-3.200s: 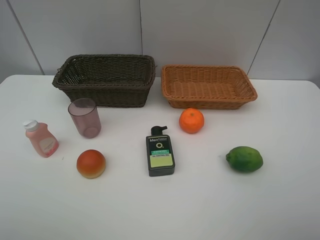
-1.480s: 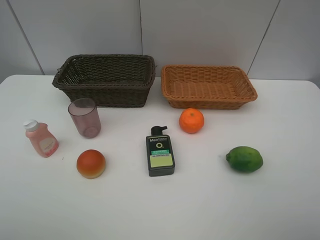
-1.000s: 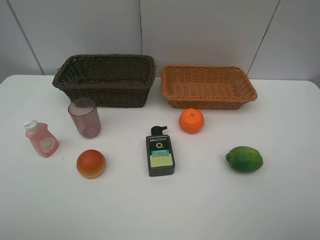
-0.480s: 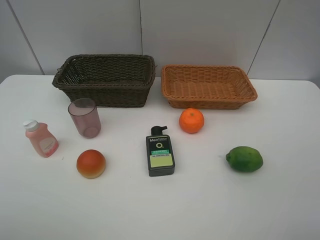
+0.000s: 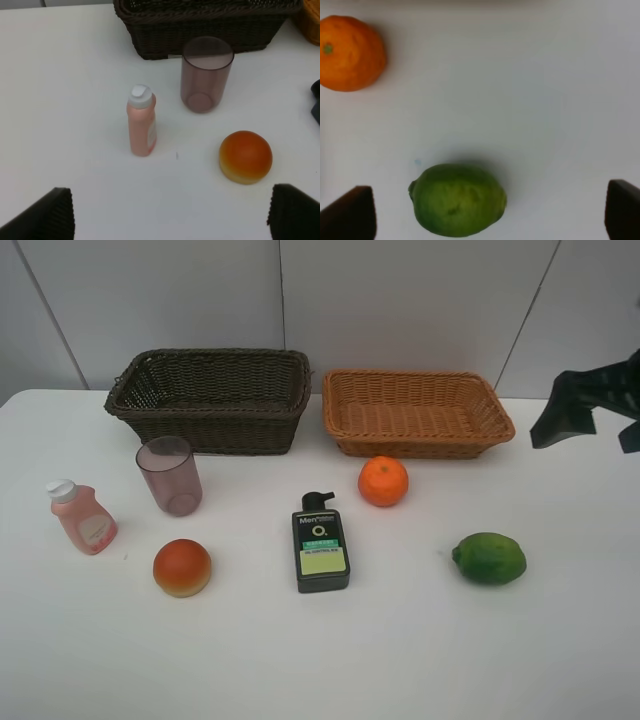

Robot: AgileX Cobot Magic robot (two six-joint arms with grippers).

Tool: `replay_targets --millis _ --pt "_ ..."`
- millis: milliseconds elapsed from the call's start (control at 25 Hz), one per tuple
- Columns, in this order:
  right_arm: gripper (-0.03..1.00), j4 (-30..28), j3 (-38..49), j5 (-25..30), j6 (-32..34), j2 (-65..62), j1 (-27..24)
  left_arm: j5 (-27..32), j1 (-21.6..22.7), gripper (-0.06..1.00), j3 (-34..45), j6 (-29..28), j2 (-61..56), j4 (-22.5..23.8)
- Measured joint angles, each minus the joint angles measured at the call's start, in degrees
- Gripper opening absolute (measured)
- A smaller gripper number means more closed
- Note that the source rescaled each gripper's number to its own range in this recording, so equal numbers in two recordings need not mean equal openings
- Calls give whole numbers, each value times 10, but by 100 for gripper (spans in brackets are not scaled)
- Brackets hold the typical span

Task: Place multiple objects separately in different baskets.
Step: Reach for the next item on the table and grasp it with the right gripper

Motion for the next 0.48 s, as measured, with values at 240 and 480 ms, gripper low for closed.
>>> replay_targets --millis 240,480 --pt "97 -18 -16 -1 17 99 47 0 0 100 0 0 0 0" --pt "97 -11 -18 32 -169 138 99 0 0 100 0 0 0 0"
